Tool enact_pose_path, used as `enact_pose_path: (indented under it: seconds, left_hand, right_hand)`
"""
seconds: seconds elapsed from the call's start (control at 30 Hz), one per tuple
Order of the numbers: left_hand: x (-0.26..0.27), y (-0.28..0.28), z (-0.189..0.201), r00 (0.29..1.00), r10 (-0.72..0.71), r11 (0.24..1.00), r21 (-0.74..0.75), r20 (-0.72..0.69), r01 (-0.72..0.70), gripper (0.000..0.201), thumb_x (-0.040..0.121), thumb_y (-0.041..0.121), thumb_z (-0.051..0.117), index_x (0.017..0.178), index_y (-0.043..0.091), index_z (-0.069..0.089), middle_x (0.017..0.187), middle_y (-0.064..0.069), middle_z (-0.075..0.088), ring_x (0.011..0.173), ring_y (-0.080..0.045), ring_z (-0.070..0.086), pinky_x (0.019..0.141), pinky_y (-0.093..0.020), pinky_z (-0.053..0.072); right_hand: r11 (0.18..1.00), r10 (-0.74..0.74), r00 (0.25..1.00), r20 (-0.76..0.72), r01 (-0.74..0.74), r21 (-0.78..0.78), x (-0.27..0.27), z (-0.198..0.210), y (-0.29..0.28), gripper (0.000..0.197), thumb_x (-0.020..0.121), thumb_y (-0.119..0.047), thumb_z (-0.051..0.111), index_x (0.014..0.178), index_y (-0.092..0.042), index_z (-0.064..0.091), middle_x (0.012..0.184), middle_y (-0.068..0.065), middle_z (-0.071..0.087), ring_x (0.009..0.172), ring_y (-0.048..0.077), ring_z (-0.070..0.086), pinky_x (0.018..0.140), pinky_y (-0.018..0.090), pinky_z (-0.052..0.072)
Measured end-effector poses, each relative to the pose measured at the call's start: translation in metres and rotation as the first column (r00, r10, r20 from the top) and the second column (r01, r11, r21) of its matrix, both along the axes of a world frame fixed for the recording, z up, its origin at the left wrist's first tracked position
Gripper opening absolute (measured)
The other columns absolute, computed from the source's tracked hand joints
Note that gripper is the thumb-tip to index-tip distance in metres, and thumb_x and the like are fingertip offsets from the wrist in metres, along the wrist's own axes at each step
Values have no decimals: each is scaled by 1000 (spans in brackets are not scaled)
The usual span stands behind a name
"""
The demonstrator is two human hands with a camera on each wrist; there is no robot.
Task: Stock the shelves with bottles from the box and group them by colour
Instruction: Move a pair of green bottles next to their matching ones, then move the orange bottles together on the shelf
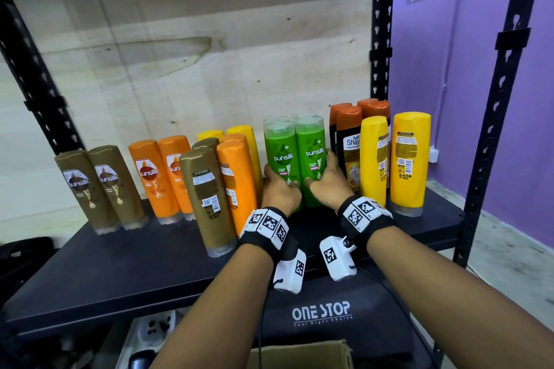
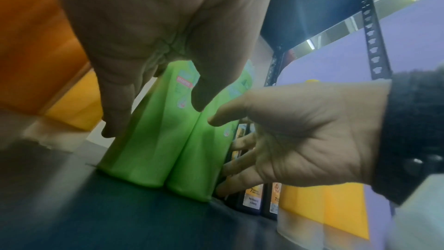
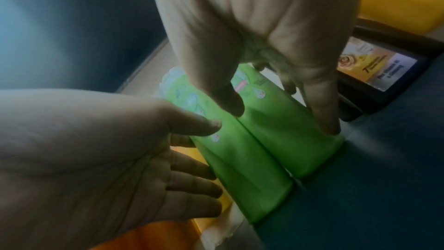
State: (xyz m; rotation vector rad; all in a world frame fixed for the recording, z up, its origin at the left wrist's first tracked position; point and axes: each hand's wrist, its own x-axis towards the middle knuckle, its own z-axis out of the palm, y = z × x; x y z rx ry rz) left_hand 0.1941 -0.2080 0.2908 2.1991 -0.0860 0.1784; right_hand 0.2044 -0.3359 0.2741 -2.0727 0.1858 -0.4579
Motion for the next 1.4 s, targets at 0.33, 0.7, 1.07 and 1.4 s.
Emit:
enact_pose_path:
  seconds: [0.33, 0.7, 1.07, 1.4]
  left_hand:
    - [-71, 46, 28, 945, -14, 946, 310, 326, -93, 32, 99, 47, 53, 106, 21, 70, 103, -7, 70, 96, -31, 66, 80, -39, 55]
    - [-81, 83, 56, 744, -31, 695, 550, 668, -464, 58, 98, 42, 50, 145, 10, 44, 149, -12, 45, 137, -35, 36, 105, -45, 37]
    - [-81, 85, 40, 654, -71, 836, 403, 753, -373, 53, 88, 35, 66, 136, 16, 54, 139, -9, 48, 125, -34, 45, 94, -48, 43]
    - [-75, 91, 17, 695, -50, 995, 96, 718, -28, 62, 86, 17, 74, 141, 25, 45, 144, -11, 31, 139, -27, 34, 117, -38, 35]
  right_hand:
    - [961, -76, 994, 76, 93, -261, -33, 4, 2, 32, 92, -26, 63, 119, -17, 49, 121, 10, 57, 111, 27, 57, 98, 35, 44]
    - [907, 69, 997, 15, -57, -418, -58, 11, 29, 21, 97, -22, 55, 103, -8, 70, 104, 13, 69, 91, 26, 64, 81, 29, 51]
    - [854, 133, 985, -106, -168, -491, -67, 13, 42, 24, 100, -27, 55, 106, -9, 70, 102, 12, 67, 91, 27, 65, 87, 38, 57]
    - [848, 157, 981, -113, -193, -494, -69, 9, 42, 17, 100, -27, 55, 102, -16, 68, 97, 7, 65, 84, 21, 63, 78, 29, 49]
